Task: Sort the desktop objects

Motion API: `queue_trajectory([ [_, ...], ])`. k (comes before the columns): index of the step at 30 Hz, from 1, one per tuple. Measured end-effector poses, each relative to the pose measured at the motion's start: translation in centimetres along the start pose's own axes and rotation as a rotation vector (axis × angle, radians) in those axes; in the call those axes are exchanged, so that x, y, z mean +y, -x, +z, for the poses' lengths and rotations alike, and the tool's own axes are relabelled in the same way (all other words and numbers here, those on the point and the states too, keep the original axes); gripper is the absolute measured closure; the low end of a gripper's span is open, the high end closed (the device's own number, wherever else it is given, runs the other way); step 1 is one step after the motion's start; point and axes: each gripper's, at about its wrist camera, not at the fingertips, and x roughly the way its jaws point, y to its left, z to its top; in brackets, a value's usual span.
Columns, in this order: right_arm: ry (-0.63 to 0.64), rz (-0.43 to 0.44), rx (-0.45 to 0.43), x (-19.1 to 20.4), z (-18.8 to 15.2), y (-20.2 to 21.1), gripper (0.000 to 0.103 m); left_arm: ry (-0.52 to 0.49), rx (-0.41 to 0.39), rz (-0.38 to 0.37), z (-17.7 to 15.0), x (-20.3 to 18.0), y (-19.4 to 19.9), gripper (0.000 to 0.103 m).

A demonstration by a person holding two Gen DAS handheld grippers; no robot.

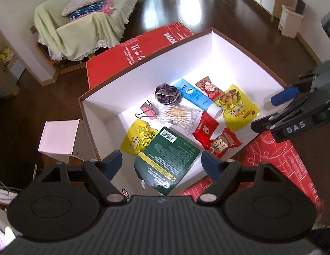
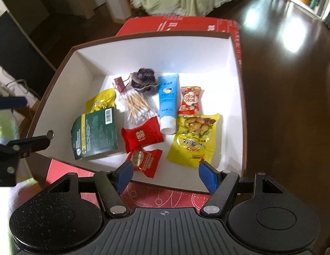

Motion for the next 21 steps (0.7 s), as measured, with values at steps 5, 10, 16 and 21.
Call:
queue_trajectory([
  [5, -0.044, -0.010, -0.051, 0.7, -0.6, 1.2, 0.032, 0.043, -0.028, 0.009, -0.5, 0.1, 1.7, 0.024],
  [10, -0.049, -0.035, -0.110, 1.9, -1.2, 2.7, 0.010, 0.072, -0.057, 0.013, -1.0, 0.3, 3.4, 0.024],
  [16, -0.072, -0.039, -0.152, 2.9, -1.8, 4.4, 0.010, 0.075, -0.090, 0.021, -1.7, 0.3, 5.5, 0.024],
  [21, -0.103, -0.036, -0.176, 3.5, -2.4, 5.6, 0.010, 0.083, -0.119, 0.025, -2.2, 0.2, 7.1, 0.024],
])
